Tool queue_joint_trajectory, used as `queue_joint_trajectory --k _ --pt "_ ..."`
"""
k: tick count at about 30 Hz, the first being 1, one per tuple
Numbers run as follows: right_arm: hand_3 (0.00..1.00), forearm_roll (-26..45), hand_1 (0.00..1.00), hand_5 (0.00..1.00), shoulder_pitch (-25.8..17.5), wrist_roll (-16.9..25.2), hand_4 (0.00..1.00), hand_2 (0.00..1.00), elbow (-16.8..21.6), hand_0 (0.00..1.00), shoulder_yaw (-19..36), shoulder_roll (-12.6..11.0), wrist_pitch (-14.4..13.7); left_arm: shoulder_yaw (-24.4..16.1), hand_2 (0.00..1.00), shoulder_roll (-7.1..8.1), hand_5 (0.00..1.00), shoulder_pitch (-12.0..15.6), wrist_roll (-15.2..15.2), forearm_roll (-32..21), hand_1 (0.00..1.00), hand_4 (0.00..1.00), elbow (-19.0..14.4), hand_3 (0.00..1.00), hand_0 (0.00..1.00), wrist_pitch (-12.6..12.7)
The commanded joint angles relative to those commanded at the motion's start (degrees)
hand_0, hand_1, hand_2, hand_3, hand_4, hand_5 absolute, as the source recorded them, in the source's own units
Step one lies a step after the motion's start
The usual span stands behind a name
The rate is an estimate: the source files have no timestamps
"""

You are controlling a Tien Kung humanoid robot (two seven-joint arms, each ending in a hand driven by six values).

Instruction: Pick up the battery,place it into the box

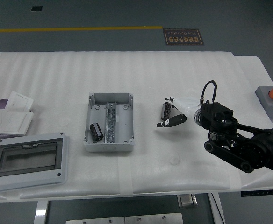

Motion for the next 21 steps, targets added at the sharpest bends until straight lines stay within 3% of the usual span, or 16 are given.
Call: queue_joint_trajectory --k 10,21 --pt "0.991 0.59 0.836 0.713 0.14 1.0 0.998 0.825 -1.34 0.949 -1.65 0.54 -1.98 0.27 0.585 0.03 0.599 -0.2 -0.2 -0.08 0.684 0.602 0.01 0.531 0.622 0.11" --pt "0.985 -1.25 0.825 0.712 1.14 2.26 0.998 0.809 -3.42 0.946 -3.24 1.37 -6.39 0.45 0.581 -0.02 0.599 -0.37 -0.4 -0.08 0.684 0.584 0.02 0.53 0.622 0.2"
